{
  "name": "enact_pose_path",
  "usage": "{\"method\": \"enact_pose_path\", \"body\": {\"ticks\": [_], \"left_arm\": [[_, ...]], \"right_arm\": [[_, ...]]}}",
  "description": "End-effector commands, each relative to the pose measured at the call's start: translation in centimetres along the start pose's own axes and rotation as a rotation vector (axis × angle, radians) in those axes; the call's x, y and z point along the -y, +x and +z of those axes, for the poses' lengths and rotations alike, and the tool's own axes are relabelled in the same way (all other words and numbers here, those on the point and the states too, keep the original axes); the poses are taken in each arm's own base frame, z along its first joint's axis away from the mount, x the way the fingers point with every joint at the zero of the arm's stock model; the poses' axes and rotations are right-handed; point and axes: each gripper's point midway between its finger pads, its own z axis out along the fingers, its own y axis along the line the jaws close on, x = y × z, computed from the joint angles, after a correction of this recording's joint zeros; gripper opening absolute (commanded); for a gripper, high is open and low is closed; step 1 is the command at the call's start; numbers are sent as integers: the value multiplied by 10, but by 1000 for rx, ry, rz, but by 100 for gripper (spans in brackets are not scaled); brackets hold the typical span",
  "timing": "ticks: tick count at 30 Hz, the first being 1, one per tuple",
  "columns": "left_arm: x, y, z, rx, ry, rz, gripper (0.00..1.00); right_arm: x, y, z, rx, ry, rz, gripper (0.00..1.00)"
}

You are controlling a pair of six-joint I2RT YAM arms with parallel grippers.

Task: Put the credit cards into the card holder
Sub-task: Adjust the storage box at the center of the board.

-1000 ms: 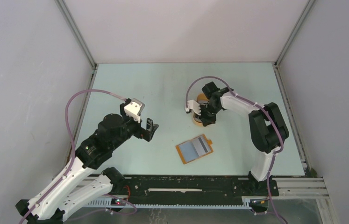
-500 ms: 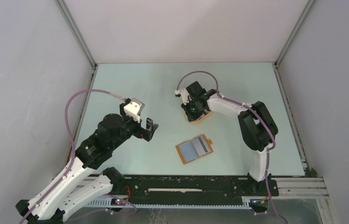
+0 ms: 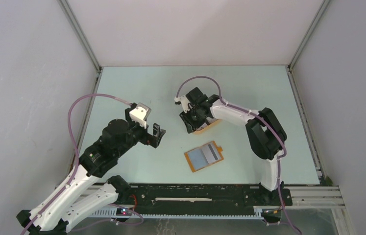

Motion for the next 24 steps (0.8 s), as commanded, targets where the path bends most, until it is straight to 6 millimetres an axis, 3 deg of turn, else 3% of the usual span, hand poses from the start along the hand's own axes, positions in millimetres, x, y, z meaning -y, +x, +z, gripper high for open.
{"method": "enact_pose_path", "body": {"ticks": [1, 7, 11, 14, 15, 16, 17, 20, 24], "left_arm": [[-4, 5, 1, 4, -13, 2, 100], [-3, 4, 1, 8, -11, 1, 100], [-4, 4, 1, 8, -13, 0, 100], [-4, 4, 1, 9, -15, -1, 100], [-4, 4, 1, 9, -16, 0, 100], [-5, 4, 1, 11, -18, -1, 100], [-5, 4, 1, 8, -19, -1, 100], [-6, 5, 2, 6, -22, -1, 100], [-7, 5, 2, 7, -29, -2, 100]], "right_arm": [[-15, -47, -65, 161, -12, -166, 47], [-8, -60, -100, 205, 1, -287, 47], [8, -81, -139, 323, 45, -310, 49], [24, -101, -173, 445, 86, -284, 64], [30, -104, -178, 462, 76, -256, 82], [34, -104, -180, 466, 43, -210, 97], [35, -100, -171, 429, -39, -166, 100], [32, -84, -160, 362, -309, -24, 100], [44, -64, -126, 321, -309, 46, 100]]}}
